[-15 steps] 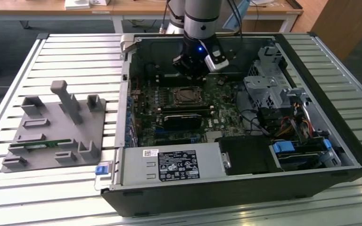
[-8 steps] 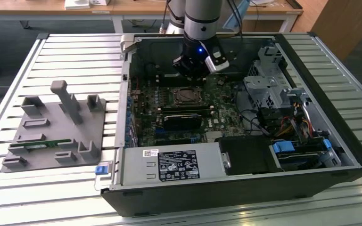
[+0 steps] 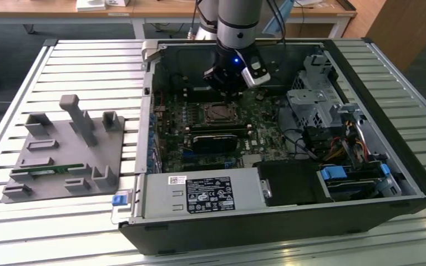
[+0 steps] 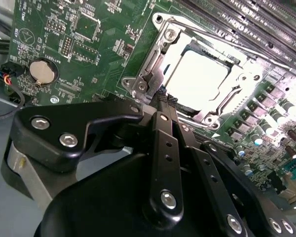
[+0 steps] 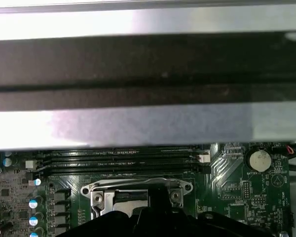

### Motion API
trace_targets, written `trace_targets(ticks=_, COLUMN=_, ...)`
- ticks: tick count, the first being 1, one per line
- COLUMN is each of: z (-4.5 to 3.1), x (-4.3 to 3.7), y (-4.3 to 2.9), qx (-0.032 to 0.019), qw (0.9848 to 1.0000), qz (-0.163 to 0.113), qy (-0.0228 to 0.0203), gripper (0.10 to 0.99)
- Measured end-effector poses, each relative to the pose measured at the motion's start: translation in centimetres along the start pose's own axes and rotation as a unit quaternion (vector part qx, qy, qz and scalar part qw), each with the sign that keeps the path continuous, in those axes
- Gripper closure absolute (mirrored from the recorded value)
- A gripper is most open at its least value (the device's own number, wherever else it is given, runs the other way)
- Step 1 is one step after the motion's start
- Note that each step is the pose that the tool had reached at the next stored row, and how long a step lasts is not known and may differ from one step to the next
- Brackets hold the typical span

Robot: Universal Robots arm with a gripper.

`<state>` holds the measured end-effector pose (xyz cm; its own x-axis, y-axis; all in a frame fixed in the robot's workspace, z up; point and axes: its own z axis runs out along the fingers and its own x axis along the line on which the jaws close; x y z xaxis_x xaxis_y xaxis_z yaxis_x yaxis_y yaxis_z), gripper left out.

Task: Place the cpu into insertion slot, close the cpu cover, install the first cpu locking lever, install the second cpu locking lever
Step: 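Install the second cpu locking lever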

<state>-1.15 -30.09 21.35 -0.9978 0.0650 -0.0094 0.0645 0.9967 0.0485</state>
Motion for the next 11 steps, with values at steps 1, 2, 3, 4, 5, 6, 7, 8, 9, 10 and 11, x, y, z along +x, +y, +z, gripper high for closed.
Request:
trace_targets(ticks=1, z=-0.01, x=0.0, y=-0.03, qx=0.0, qw=1.0, qz=0.0, qy=0.0, gripper=0.98)
trace_targets(ticks=2, z=-0.03, x=-0.01, y=-0.06, qx=0.0, qw=1.0, qz=0.0, qy=0.0, gripper=0.98)
trace_targets(ticks=3, z=-0.09, x=-0.01, y=-0.09, qx=0.0001, qw=1.0, qz=0.0, qy=0.0001, gripper=0.98)
trace_targets(ticks=4, z=-0.2, x=-0.01, y=-0.1, qx=0.0, qw=1.0, qz=0.0, qy=0.0, gripper=0.98)
trace_targets(ticks=5, z=-0.39, x=-0.01, y=-0.1, qx=0.0001, qw=1.0, qz=0.0, qy=0.0, gripper=0.98)
trace_targets(ticks=6, z=-0.64, x=-0.01, y=-0.09, qx=0.0, qw=1.0, qz=0.0, qy=0.0, gripper=0.98)
trace_targets(ticks=7, z=-0.93, x=-0.02, y=-0.08, qx=-0.0001, qw=1.0, qz=0.0, qy=-0.0001, gripper=0.98)
trace_targets(ticks=8, z=-1.23, x=-0.02, y=-0.07, qx=0.0, qw=1.0, qz=0.0, qy=0.0, gripper=0.98)
trace_targets(ticks=9, z=-1.53, x=-0.02, y=-0.05, qx=-0.0001, qw=1.0, qz=0.0, qy=-0.0001, gripper=0.98)
trace_targets(ticks=10, z=-1.89, x=-0.03, y=-0.04, qx=0.0, qw=1.0, qz=0.0, qy=0.0, gripper=0.98)
trace_targets(ticks=11, z=-2.28, x=-0.03, y=-0.01, qx=0.0, qw=1.0, qz=0.0, qy=0.0, gripper=0.98)
